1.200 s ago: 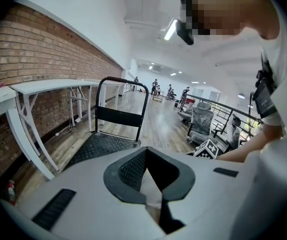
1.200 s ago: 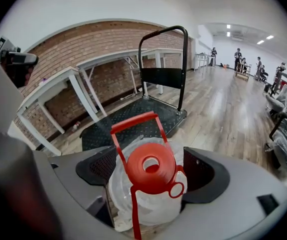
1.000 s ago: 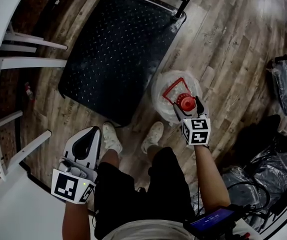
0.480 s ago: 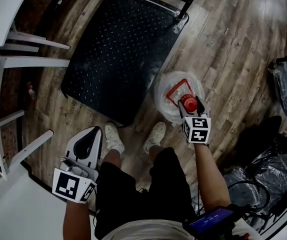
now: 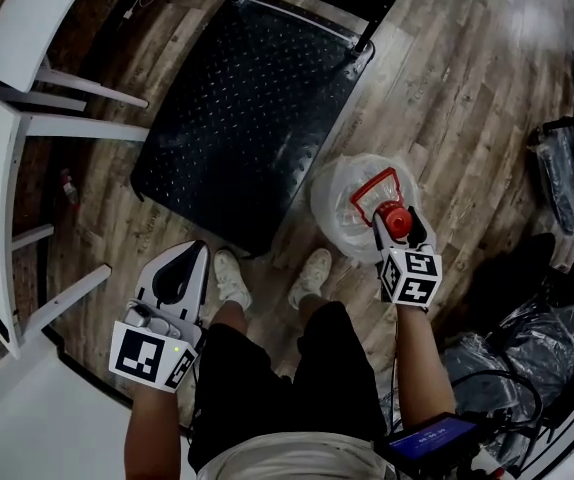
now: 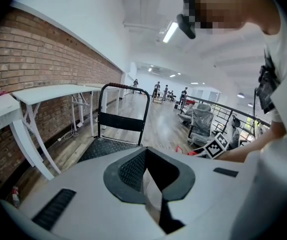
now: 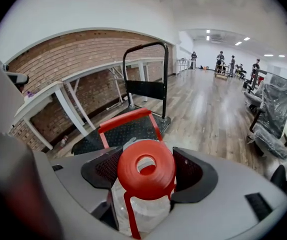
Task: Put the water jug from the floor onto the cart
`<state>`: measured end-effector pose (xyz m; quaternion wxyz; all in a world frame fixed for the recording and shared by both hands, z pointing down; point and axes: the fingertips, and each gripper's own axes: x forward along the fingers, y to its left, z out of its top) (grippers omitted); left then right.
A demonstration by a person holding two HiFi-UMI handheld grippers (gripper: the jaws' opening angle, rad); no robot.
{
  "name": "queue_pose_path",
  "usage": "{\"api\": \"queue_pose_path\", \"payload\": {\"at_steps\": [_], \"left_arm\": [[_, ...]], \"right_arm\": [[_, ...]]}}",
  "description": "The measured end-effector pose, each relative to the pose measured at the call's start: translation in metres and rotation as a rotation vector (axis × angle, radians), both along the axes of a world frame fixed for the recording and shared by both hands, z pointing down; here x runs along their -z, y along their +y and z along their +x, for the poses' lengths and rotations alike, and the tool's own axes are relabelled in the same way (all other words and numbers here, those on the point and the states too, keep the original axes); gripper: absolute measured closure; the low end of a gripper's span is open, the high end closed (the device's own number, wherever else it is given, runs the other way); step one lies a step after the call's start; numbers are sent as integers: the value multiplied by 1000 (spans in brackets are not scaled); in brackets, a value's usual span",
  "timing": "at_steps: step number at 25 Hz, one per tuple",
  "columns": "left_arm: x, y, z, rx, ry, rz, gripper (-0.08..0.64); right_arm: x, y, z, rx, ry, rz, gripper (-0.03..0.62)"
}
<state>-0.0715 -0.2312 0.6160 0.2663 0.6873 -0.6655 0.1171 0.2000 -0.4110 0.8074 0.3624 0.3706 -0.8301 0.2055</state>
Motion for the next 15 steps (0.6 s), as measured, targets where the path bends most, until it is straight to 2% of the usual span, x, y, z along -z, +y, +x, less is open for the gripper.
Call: {"api": "queue_pose_path", "payload": {"at_steps": [9, 15], "left_arm": [[46, 0, -29, 13, 3, 74, 560], [63, 23, -64, 77, -29, 75, 560]], "right_arm": [[112, 4, -10, 7, 21, 82, 275], [154, 8, -49, 68, 14, 103, 275]]}}
